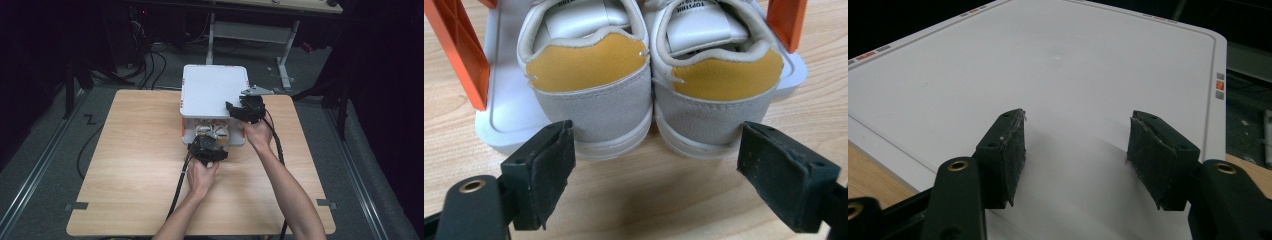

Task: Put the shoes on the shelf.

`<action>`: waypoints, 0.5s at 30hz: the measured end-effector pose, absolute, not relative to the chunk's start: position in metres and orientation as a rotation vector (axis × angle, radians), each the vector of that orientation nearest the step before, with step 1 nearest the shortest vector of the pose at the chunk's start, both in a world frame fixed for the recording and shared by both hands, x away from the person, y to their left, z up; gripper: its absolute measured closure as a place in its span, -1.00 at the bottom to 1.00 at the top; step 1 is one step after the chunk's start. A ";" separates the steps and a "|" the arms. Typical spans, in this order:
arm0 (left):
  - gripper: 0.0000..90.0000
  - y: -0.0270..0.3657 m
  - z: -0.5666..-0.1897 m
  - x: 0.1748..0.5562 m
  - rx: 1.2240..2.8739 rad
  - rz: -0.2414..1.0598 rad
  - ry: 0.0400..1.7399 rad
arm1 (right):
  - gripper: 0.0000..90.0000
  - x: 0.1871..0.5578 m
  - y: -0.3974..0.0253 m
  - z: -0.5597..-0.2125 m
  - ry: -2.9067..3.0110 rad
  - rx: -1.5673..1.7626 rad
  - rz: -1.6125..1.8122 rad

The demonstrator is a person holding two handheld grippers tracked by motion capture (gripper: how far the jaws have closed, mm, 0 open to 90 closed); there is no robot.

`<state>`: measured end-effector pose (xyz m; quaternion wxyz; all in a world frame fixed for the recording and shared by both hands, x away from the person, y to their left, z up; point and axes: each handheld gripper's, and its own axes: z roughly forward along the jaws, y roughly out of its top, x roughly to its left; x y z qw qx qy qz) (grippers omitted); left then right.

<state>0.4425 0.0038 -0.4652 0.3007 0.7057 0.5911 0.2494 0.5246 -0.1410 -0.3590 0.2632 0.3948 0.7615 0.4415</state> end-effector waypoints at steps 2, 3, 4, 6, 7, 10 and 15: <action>-0.64 0.003 -0.464 0.448 1.878 0.664 1.570 | -0.11 0.524 -0.141 -0.359 2.058 1.069 1.196; -0.64 0.003 -0.463 0.451 1.880 0.663 1.576 | -0.11 0.525 -0.141 -0.359 2.057 1.067 1.196; -0.64 0.003 -0.463 0.453 1.880 0.663 1.574 | -0.11 0.525 -0.141 -0.359 2.058 1.067 1.198; -0.62 0.003 -0.465 0.456 1.862 0.674 1.576 | -0.11 0.524 -0.141 -0.359 2.057 1.070 1.194; -0.61 0.003 -0.466 0.458 1.856 0.677 1.572 | -0.11 0.524 -0.141 -0.359 2.056 1.072 1.192; -0.59 0.004 -0.466 0.462 1.846 0.676 1.575 | -0.11 0.524 -0.141 -0.359 2.057 1.069 1.195; -0.56 0.001 -0.467 0.471 1.829 0.693 1.583 | -0.11 0.525 -0.141 -0.359 2.060 1.065 1.196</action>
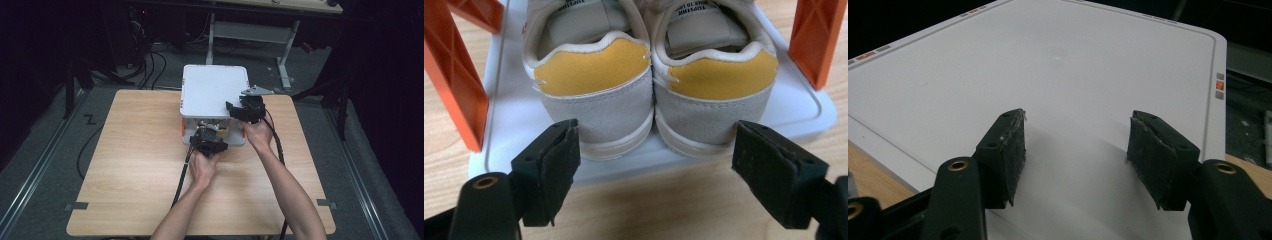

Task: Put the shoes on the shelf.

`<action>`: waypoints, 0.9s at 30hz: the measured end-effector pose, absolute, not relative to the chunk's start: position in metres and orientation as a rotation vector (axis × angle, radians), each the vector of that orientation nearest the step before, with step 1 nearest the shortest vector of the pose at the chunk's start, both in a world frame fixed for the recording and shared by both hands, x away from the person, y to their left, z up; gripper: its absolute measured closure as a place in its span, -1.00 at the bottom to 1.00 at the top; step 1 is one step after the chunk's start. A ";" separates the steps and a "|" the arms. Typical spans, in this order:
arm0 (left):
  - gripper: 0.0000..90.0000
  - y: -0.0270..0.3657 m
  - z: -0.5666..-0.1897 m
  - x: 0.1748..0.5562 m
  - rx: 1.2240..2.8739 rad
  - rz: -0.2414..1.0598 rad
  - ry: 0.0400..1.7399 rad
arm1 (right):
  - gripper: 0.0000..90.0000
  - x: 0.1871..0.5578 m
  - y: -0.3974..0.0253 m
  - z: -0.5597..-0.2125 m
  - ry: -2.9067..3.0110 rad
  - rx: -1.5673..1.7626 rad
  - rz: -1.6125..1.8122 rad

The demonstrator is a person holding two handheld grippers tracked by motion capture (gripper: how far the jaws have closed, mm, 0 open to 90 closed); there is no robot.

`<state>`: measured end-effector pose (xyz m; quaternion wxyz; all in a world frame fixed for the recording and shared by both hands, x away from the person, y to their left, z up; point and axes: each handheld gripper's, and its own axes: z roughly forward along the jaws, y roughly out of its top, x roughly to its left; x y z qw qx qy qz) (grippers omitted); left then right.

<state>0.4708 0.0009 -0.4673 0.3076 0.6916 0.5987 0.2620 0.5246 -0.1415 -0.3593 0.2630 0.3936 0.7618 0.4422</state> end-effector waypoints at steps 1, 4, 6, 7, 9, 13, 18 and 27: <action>-0.54 0.000 -0.468 0.472 1.806 0.700 1.595 | -0.11 0.525 -0.141 -0.359 2.059 1.069 1.197; -0.50 0.000 -0.470 0.478 1.793 0.693 1.603 | -0.11 0.525 -0.141 -0.359 2.056 1.070 1.198; -0.49 0.000 -0.470 0.481 1.789 0.702 1.610 | -0.11 0.525 -0.141 -0.360 2.056 1.065 1.197; -0.48 -0.001 -0.470 0.482 1.785 0.685 1.609 | -0.10 0.525 -0.141 -0.360 2.054 1.068 1.201; -0.48 -0.002 -0.469 0.484 1.775 0.676 1.613 | -0.11 0.525 -0.141 -0.360 2.056 1.065 1.197; -0.46 0.000 -0.470 0.483 1.787 0.669 1.603 | -0.11 0.525 -0.141 -0.360 2.056 1.065 1.199; -0.47 0.009 -0.465 0.475 1.831 0.682 1.539 | -0.11 0.525 -0.142 -0.360 2.056 1.067 1.205; -0.38 0.040 -0.448 0.446 1.862 0.644 1.376 | -0.09 0.520 -0.147 -0.360 2.048 1.073 1.226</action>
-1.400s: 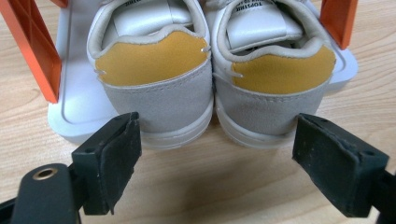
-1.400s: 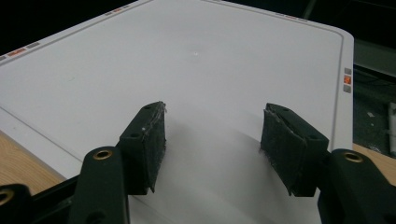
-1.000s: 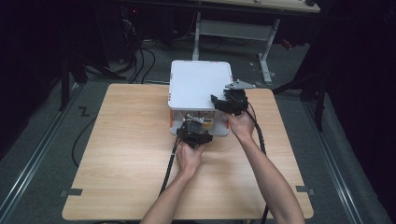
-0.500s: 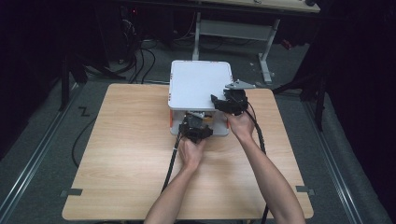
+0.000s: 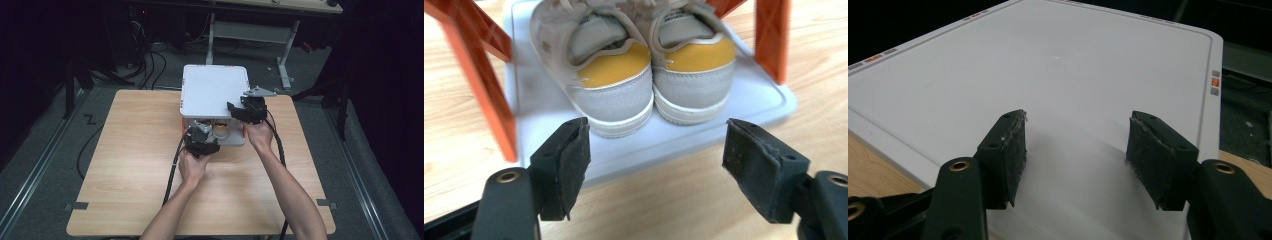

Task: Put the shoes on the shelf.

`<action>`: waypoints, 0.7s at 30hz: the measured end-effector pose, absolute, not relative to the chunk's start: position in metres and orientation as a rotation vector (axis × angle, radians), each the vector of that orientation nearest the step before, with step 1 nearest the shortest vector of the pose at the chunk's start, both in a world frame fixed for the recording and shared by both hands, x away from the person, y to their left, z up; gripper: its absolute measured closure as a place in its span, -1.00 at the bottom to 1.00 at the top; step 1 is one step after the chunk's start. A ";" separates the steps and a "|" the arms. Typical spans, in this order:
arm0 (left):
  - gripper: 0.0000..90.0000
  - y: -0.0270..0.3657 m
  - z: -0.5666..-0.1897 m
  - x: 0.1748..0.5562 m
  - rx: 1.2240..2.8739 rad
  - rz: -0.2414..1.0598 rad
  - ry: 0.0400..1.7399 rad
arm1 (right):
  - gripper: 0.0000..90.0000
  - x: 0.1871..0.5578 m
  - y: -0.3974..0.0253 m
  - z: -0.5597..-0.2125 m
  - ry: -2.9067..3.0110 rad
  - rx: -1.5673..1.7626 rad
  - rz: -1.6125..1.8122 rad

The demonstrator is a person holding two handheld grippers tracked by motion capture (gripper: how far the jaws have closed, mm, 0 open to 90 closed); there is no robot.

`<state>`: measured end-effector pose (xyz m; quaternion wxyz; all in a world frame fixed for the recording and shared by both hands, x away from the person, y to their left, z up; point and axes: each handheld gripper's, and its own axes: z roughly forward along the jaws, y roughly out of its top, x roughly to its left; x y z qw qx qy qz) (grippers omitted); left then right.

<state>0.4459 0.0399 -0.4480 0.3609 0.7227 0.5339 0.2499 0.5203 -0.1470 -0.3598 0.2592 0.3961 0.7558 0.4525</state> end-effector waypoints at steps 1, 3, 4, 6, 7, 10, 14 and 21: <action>-0.35 0.044 -0.445 0.442 1.859 0.627 1.352 | -0.08 0.519 -0.149 -0.360 2.044 1.072 1.227; -0.34 0.053 -0.438 0.434 1.851 0.638 1.321 | -0.07 0.515 -0.156 -0.359 2.026 1.079 1.247; -0.34 0.057 -0.435 0.429 1.835 0.629 1.305 | -0.07 0.512 -0.160 -0.358 2.020 1.088 1.267; -0.31 0.066 -0.428 0.422 1.821 0.627 1.271 | -0.07 0.508 -0.165 -0.355 2.034 1.107 1.277; -0.30 0.070 -0.424 0.418 1.823 0.640 1.257 | -0.06 0.505 -0.168 -0.354 2.030 1.098 1.277; -0.30 0.083 -0.413 0.408 1.791 0.646 1.225 | -0.05 0.494 -0.179 -0.350 2.002 1.094 1.312; -0.32 0.099 -0.404 0.395 1.775 0.647 1.198 | -0.04 0.483 -0.190 -0.346 2.006 1.126 1.318; -0.41 0.126 -0.397 0.384 1.760 0.607 1.204 | -0.02 0.461 -0.211 -0.341 1.969 1.134 1.385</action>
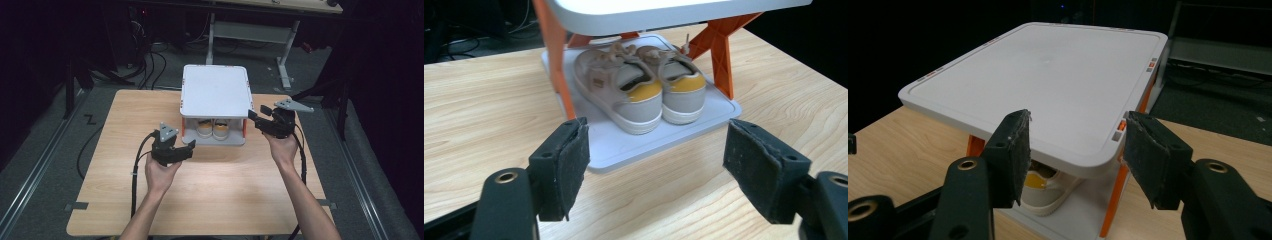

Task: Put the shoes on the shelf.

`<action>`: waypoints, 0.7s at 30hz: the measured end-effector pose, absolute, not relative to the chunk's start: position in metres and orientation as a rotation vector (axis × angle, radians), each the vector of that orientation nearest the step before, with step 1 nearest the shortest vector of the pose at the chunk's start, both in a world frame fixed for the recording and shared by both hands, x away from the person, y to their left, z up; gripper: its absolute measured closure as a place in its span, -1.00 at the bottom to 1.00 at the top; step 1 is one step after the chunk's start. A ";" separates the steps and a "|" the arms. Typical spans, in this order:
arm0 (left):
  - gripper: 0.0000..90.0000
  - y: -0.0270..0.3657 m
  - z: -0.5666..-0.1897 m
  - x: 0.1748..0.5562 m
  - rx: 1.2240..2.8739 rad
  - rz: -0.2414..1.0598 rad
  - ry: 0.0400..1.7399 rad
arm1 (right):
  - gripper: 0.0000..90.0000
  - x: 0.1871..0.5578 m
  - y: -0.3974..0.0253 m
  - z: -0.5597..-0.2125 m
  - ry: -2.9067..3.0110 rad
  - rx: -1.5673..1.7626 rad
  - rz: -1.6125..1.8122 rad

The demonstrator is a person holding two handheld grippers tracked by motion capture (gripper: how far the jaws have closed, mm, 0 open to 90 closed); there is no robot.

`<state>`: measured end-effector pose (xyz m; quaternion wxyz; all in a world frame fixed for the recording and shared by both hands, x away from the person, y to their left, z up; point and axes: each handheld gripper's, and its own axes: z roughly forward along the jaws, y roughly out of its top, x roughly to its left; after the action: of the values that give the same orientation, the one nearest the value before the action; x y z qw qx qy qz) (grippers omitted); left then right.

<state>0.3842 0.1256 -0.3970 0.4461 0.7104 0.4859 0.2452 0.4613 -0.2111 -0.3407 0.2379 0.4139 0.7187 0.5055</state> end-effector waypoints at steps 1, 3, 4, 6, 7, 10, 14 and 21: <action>-0.43 0.129 -0.396 0.383 1.761 0.607 1.205 | -0.02 0.458 -0.214 -0.341 1.965 1.130 1.389; -0.45 0.136 -0.395 0.378 1.767 0.607 1.198 | -0.03 0.451 -0.220 -0.341 1.964 1.130 1.397; -0.45 0.139 -0.395 0.375 1.761 0.606 1.195 | -0.03 0.448 -0.223 -0.342 1.961 1.126 1.401; -0.45 0.147 -0.396 0.368 1.757 0.603 1.181 | -0.04 0.441 -0.229 -0.344 1.952 1.117 1.408; -0.44 0.150 -0.397 0.365 1.749 0.595 1.183 | -0.06 0.437 -0.233 -0.346 1.955 1.104 1.416; -0.45 0.163 -0.401 0.356 1.740 0.578 1.193 | -0.07 0.430 -0.242 -0.352 1.972 1.079 1.434; -0.45 0.175 -0.403 0.345 1.706 0.574 1.201 | -0.07 0.422 -0.257 -0.365 1.986 1.107 1.447; -0.45 0.184 -0.411 0.335 1.699 0.575 1.209 | -0.08 0.400 -0.275 -0.381 1.957 1.122 1.396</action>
<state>0.3348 0.1837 -0.4109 0.4699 0.6932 0.4935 0.2347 0.3995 -0.2750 -0.3805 0.2419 0.4103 0.7158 0.5106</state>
